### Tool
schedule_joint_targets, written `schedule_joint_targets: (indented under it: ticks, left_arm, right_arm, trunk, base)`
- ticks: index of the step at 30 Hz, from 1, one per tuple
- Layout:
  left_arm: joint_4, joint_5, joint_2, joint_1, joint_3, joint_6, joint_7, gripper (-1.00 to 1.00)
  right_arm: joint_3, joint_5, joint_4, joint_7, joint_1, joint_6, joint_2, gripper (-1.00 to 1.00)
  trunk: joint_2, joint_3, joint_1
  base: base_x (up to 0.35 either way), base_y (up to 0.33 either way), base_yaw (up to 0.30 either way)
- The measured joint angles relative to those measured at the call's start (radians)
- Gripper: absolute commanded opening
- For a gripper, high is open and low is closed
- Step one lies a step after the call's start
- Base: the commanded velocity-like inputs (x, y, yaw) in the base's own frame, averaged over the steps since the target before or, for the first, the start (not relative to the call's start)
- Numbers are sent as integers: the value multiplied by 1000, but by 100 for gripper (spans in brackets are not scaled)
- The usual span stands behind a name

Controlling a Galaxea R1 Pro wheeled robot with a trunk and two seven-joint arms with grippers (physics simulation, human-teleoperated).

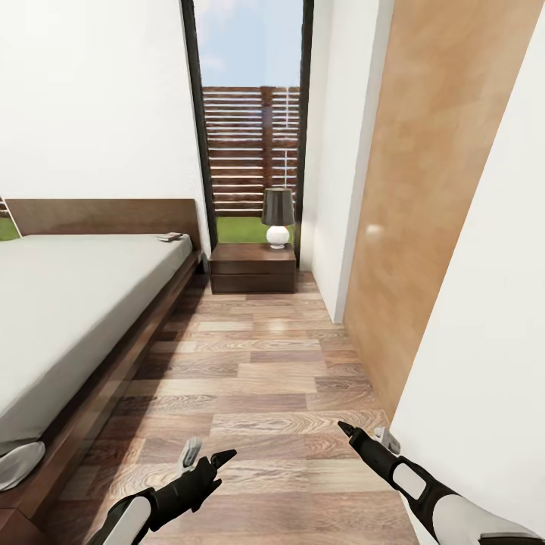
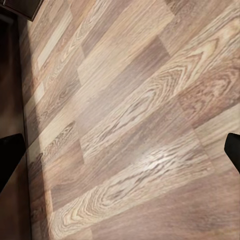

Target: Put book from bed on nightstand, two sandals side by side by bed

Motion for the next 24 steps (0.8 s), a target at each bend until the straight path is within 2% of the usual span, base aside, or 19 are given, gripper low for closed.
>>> schedule_joint_targets:
  ticks: [10,24]
  left_arm:
    - [0,0,0,0,0,0,-1,100]
    - [0,0,0,0,0,0,-1,100]
  right_arm:
    - [0,0,0,-1,0,-2,0,100]
    - [0,0,0,-2,0,-3,0,100]
  trunk:
    - [0,0,0]
    - [0,-1,0]
  base:
    - [37,-29,40]
    - [78,-79,175]
